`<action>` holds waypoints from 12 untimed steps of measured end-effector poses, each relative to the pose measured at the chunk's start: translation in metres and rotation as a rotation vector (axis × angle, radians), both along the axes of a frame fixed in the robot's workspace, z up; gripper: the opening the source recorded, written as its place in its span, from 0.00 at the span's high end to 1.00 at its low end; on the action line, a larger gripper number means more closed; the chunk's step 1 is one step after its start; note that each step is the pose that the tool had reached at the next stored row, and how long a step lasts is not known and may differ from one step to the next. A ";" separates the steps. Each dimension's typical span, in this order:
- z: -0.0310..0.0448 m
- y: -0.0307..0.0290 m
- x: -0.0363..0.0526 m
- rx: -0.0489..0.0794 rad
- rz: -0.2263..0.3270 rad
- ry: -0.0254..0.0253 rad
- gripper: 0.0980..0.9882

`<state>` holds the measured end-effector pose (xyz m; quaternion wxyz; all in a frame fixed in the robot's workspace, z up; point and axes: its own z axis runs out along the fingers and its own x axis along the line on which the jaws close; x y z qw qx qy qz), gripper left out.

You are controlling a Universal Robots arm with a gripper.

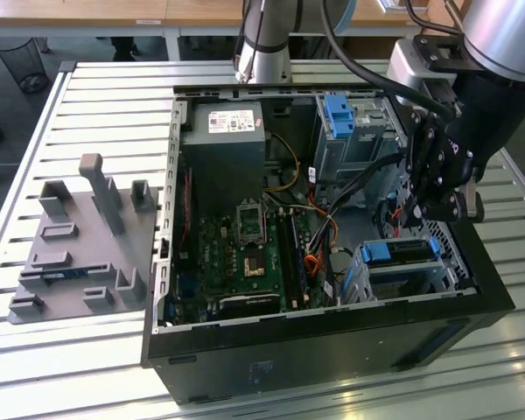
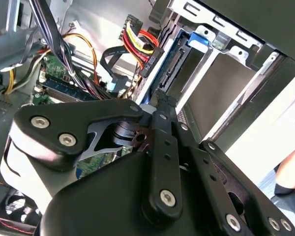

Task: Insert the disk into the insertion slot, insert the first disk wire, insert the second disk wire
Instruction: 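Insert the first disk wire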

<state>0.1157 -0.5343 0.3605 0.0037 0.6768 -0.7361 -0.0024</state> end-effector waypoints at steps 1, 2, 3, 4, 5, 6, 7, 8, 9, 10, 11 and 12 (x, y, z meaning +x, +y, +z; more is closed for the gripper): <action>0.0000 0.0004 0.0003 0.000 -0.008 0.0000 0.99; 0.0000 0.0009 0.0007 0.000 -0.015 0.0000 0.99; -0.0001 0.0013 0.0011 0.000 -0.023 0.0000 0.99; -0.0001 0.0017 0.0015 0.000 -0.030 0.0000 0.99; -0.0002 0.0021 0.0020 0.000 -0.036 0.0000 0.99; -0.0002 0.0025 0.0025 0.000 -0.041 0.0000 0.99; -0.0003 0.0030 0.0031 0.000 -0.046 0.0000 0.99; -0.0003 0.0036 0.0037 0.000 -0.050 0.0000 0.99; -0.0003 0.0043 0.0042 0.000 -0.054 0.0000 0.99; -0.0003 0.0052 0.0048 0.000 -0.056 0.0000 0.99; -0.0003 0.0061 0.0054 0.000 -0.059 0.0000 0.99; -0.0003 0.0071 0.0059 0.000 -0.061 0.0000 0.99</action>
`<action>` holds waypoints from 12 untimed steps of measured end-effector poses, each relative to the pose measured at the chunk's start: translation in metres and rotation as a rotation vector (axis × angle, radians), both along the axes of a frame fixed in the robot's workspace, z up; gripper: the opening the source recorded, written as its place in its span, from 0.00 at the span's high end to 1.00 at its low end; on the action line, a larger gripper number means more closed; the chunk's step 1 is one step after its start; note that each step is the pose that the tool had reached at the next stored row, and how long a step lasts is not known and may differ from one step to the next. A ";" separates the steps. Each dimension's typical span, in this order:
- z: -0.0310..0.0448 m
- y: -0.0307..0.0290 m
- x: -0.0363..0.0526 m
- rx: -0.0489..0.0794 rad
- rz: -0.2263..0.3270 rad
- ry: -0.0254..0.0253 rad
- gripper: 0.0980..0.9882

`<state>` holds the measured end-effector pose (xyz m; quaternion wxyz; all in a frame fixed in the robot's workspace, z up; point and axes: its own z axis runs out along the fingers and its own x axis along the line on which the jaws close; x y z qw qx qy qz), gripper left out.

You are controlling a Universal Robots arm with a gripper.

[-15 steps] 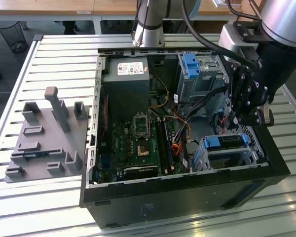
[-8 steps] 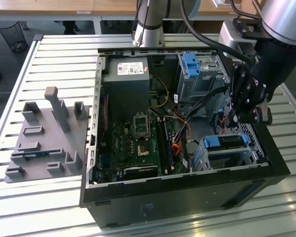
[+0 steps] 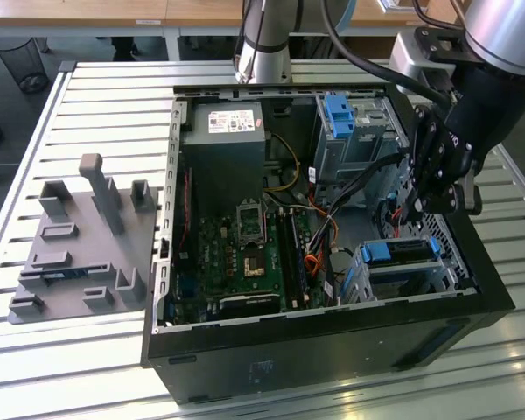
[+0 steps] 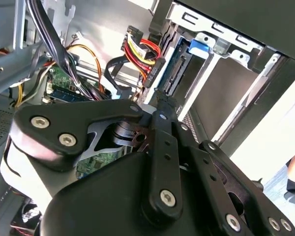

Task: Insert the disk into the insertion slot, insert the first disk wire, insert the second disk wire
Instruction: 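Insert the first disk wire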

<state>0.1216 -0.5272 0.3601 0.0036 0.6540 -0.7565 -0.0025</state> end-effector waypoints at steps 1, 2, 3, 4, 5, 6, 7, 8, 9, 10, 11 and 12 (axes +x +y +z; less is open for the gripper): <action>0.0000 0.0009 0.0006 0.000 -0.003 0.0000 0.99; 0.0000 0.0016 0.0014 0.000 -0.005 0.0000 0.99; -0.0001 0.0022 0.0023 0.000 -0.008 0.0000 0.98; -0.0001 0.0028 0.0032 0.000 -0.012 0.0000 0.98; -0.0001 0.0033 0.0041 0.000 -0.015 0.0000 0.92; -0.0001 0.0038 0.0050 0.000 -0.018 0.0000 0.85; -0.0001 0.0044 0.0059 0.000 -0.022 0.0000 0.85; -0.0001 0.0049 0.0068 0.000 -0.025 0.0000 0.78; -0.0001 0.0054 0.0076 0.000 -0.029 0.0000 0.78; -0.0001 0.0059 0.0083 0.000 -0.033 0.0000 0.71; -0.0002 0.0064 0.0091 0.000 -0.037 0.0000 0.71; -0.0003 0.0069 0.0100 0.000 -0.041 0.0000 0.71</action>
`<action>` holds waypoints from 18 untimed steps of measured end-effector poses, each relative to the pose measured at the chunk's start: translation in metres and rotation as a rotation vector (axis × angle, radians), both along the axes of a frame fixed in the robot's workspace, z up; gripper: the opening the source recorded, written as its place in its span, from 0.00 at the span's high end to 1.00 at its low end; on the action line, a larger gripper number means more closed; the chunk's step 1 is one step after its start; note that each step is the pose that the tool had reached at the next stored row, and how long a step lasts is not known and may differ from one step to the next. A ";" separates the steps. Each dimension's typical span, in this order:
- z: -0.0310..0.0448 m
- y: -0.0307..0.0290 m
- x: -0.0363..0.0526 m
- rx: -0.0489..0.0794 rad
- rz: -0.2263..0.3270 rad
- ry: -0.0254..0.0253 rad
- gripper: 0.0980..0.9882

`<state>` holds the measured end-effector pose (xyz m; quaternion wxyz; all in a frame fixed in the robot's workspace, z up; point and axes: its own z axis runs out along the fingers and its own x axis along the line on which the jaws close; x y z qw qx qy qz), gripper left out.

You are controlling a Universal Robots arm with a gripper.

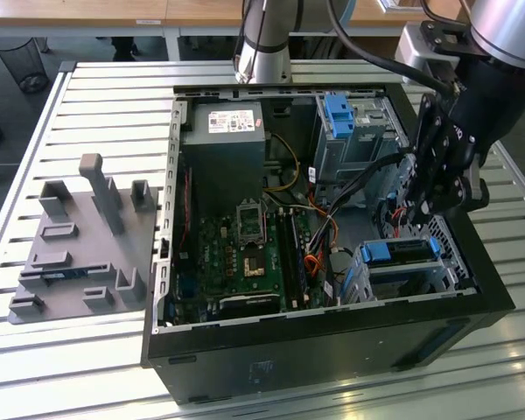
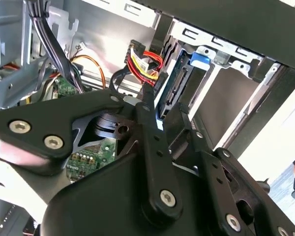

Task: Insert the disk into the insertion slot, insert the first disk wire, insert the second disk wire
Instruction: 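Insert the first disk wire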

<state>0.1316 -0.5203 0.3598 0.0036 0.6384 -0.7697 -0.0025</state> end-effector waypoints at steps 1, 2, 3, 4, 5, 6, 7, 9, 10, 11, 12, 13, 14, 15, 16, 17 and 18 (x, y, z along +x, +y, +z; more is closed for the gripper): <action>-0.0003 0.0006 0.0010 0.000 -0.003 0.0000 0.71; -0.0007 0.0011 0.0022 0.000 -0.006 0.0000 0.71; -0.0013 0.0015 0.0033 0.000 -0.008 0.0000 0.71; -0.0020 0.0018 0.0039 0.000 -0.008 0.0000 0.71; -0.0028 0.0019 0.0039 0.000 -0.008 0.0000 0.71; -0.0038 0.0019 0.0039 0.000 -0.009 0.0000 0.71; -0.0048 0.0019 0.0039 0.000 -0.009 0.0000 0.71; -0.0060 0.0020 0.0040 0.000 -0.008 0.0000 0.71; -0.0064 0.0020 0.0040 0.000 -0.008 0.0000 0.71; -0.0069 0.0020 0.0041 0.000 -0.008 0.0000 0.71; -0.0073 0.0021 0.0043 0.000 -0.008 0.0000 0.71; -0.0077 0.0022 0.0045 0.000 -0.008 0.0000 0.71; -0.0082 0.0024 0.0047 0.000 -0.008 0.0000 0.71; -0.0086 0.0025 0.0050 0.000 -0.008 0.0000 0.71; -0.0090 0.0026 0.0051 0.000 -0.008 0.0000 0.71; -0.0093 0.0027 0.0052 0.000 -0.009 0.0000 0.71; -0.0096 0.0028 0.0053 0.000 -0.009 0.0000 0.73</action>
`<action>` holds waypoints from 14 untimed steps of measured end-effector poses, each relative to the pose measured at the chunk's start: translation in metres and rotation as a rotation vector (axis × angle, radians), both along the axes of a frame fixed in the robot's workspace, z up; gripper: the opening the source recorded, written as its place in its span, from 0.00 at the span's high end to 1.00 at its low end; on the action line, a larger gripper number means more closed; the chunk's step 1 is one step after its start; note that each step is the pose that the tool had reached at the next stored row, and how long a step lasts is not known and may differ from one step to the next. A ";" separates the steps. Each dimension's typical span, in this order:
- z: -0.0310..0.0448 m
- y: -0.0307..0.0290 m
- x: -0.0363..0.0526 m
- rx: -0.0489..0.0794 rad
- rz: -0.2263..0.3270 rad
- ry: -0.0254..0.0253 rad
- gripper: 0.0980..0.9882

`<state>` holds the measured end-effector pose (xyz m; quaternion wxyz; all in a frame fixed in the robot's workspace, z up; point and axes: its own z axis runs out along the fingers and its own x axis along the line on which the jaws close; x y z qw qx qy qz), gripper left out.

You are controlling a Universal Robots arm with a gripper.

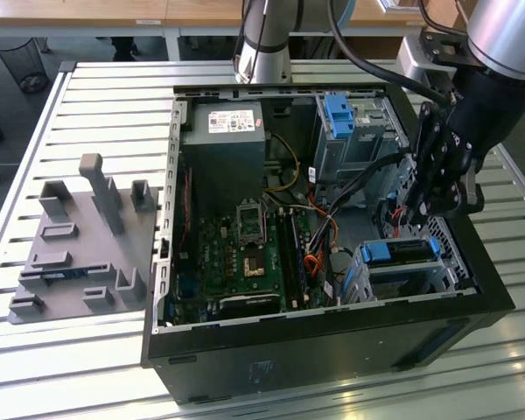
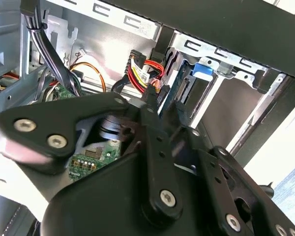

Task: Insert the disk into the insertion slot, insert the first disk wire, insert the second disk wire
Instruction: 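Insert the first disk wire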

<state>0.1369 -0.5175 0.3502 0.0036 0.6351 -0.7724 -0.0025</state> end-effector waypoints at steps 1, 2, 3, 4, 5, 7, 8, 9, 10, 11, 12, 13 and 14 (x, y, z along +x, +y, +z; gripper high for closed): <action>-0.0004 0.0001 0.0001 0.000 0.000 0.0000 0.80; -0.0006 0.0002 0.0002 0.000 0.000 0.0000 0.80; -0.0008 0.0002 0.0002 0.000 0.000 0.0000 0.87; -0.0008 0.0002 0.0002 0.000 0.000 0.0000 0.92; -0.0009 0.0002 0.0003 0.000 0.007 0.0000 0.92; -0.0010 0.0003 0.0003 0.000 0.041 0.0000 0.92; -0.0012 0.0003 0.0003 0.000 0.058 0.0000 0.92; -0.0013 0.0003 0.0003 0.000 0.075 0.0000 0.92; -0.0015 0.0003 0.0003 0.000 0.087 -0.0001 0.92; -0.0018 0.0002 0.0003 0.000 0.093 -0.0001 0.92; -0.0020 0.0001 0.0003 0.000 0.097 -0.0003 0.92; -0.0023 0.0000 0.0003 0.000 0.100 -0.0010 0.92; -0.0025 -0.0003 0.0003 0.000 0.101 -0.0018 0.92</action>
